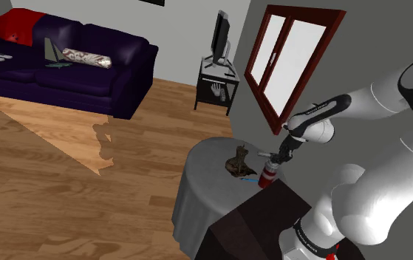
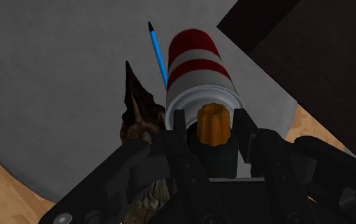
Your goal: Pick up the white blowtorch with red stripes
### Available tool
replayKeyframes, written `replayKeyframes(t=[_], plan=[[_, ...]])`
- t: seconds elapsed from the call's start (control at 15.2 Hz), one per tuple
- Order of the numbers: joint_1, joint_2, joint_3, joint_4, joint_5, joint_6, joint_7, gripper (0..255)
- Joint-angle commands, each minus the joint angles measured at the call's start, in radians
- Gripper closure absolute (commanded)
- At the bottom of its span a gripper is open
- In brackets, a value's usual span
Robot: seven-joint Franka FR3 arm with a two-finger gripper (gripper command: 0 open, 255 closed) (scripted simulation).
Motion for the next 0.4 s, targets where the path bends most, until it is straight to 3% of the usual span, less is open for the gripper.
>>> replayKeyframes(t=[0.0, 0.2, 0.33], plan=[[-0.075, -0.056, 0.061, 0.003, -0.094, -0.039, 0.068, 255], [-0.142, -0.118, 0.124, 0.012, -0.161, -0.100, 0.121, 255], [-0.145, -0.121, 0.127, 0.012, -0.163, -0.103, 0.123, 255]])
